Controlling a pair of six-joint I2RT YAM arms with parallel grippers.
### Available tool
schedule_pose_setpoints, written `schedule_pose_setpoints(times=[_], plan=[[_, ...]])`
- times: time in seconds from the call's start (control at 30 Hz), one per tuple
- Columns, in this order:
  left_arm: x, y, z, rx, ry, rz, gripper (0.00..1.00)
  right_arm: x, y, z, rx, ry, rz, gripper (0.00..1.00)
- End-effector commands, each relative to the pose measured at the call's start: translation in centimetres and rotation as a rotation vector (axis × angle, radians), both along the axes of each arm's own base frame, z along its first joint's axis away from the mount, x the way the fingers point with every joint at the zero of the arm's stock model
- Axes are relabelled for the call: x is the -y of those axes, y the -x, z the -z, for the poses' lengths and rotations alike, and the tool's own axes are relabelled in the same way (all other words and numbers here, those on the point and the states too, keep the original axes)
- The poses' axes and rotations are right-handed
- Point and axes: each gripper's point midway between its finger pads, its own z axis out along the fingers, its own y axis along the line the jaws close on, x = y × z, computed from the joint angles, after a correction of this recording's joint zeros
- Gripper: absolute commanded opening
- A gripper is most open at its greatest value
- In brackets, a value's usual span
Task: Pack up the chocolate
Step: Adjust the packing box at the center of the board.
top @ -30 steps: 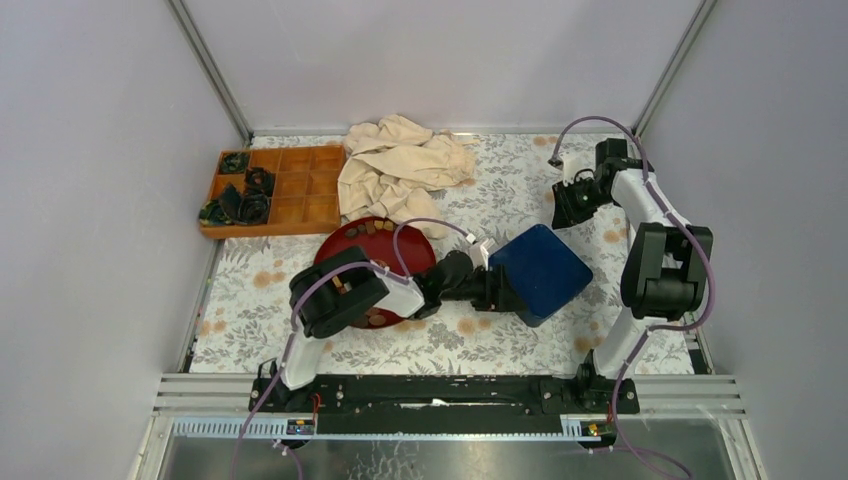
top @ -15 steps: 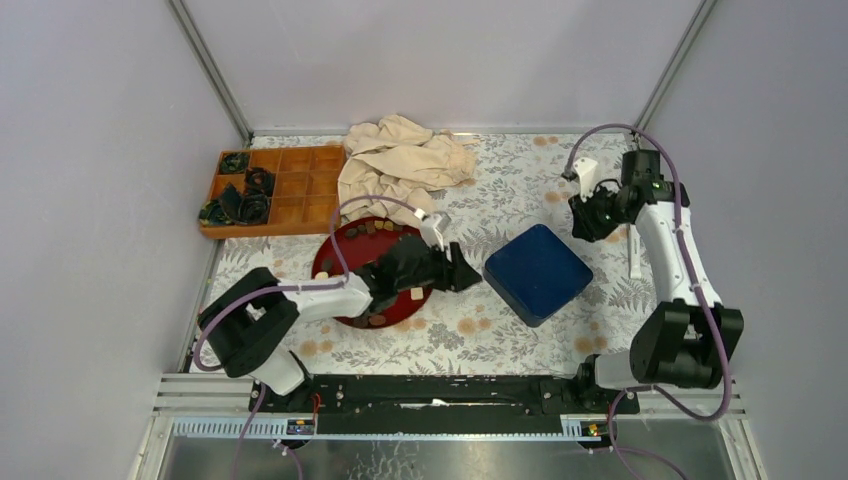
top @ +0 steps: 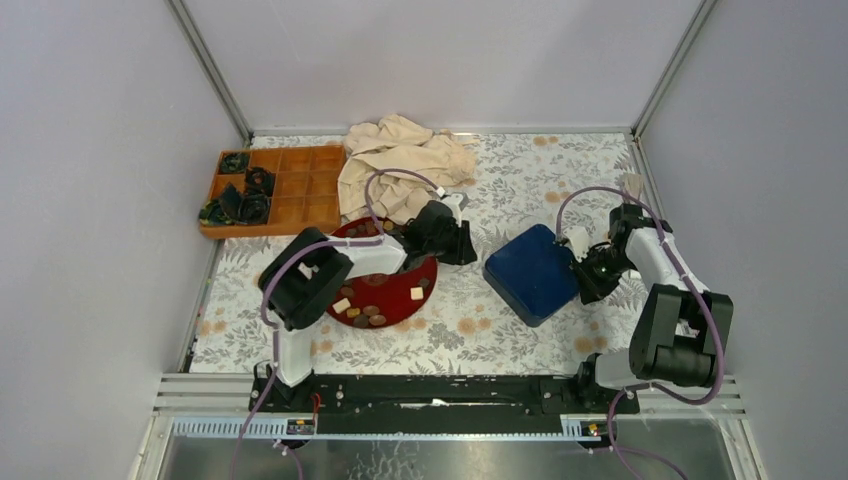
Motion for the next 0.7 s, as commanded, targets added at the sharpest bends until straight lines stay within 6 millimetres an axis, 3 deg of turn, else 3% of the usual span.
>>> schedule_pose_setpoints(times=[0.0,0.17,0.23,0.3,0.4,0.5,0.67], plan=[[2.4,-0.1,0.5,-0.018,0.012,0.087,0.38,0.6,-4.9,0.7,0.097,0.0,0.091,0.13],[3.6,2.3,0.4,-0.021,0.037,0.142,0.39,-1.0,-10.1,-1.4,0.196,-0.129,0.136,0.19],[3.1,3.1,0.2,-0.018,0.053,0.13,0.4,-1.6,-11.0,-2.1,0.2,-0.169,0.134,0.21],[2.1,3.5,-0.3,-0.01,0.063,0.095,0.41,-1.6,-11.3,-2.4,0.199,-0.177,0.132,0.22],[-0.3,4.0,-0.5,-0.001,0.058,0.031,0.43,-0.1,-11.3,-2.2,0.21,-0.086,0.145,0.24],[-1.9,4.3,-1.4,0.014,0.084,-0.002,0.45,0.8,-10.7,-3.4,0.254,-0.038,0.14,0.29],[-2.3,3.4,-2.3,0.033,0.112,-0.017,0.45,-2.4,-9.9,-8.0,0.323,-0.2,0.084,0.31]])
